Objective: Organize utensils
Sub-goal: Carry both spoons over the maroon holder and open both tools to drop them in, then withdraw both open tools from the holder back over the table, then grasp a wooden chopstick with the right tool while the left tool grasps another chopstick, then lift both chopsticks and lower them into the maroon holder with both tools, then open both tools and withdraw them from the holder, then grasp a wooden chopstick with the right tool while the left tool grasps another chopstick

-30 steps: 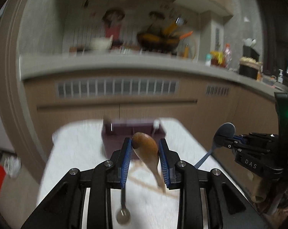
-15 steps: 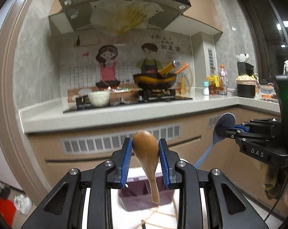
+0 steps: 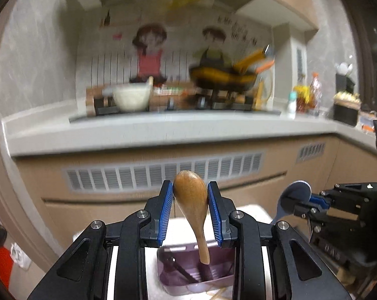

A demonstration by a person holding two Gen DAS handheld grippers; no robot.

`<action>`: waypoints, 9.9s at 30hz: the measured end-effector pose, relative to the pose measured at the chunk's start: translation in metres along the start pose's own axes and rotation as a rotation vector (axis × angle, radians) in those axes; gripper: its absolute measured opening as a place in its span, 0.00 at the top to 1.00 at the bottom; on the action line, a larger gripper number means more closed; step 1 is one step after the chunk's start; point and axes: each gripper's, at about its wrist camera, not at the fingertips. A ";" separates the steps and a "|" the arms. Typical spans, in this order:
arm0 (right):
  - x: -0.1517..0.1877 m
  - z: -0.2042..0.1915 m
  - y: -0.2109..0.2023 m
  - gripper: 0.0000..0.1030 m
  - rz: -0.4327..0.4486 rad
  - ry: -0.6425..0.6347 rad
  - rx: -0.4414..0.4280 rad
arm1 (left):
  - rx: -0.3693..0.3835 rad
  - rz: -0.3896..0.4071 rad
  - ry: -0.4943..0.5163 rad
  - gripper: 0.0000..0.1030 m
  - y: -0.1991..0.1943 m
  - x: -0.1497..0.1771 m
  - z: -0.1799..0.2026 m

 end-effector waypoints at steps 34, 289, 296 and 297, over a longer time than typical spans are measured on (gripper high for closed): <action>0.105 0.002 0.056 0.44 -0.214 0.099 -0.121 | -0.074 -0.193 0.033 0.36 0.029 0.084 0.000; 0.225 -0.065 0.005 0.82 -0.443 0.217 -0.354 | 0.062 -0.613 -0.210 0.94 0.001 0.233 -0.026; 0.199 -0.090 0.047 0.82 -0.458 0.145 -0.329 | 0.048 -0.580 -0.311 0.94 -0.038 0.247 -0.031; 0.196 -0.093 0.054 0.82 -0.462 0.139 -0.314 | 0.037 -0.582 -0.312 0.94 -0.040 0.249 -0.030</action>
Point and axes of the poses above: each gripper's, at about its wrist camera, not at the fingertips, and y roughly the way its jaws point, z to its right, x to its underside, and after that the axes turned 10 degrees about -y, right-handed
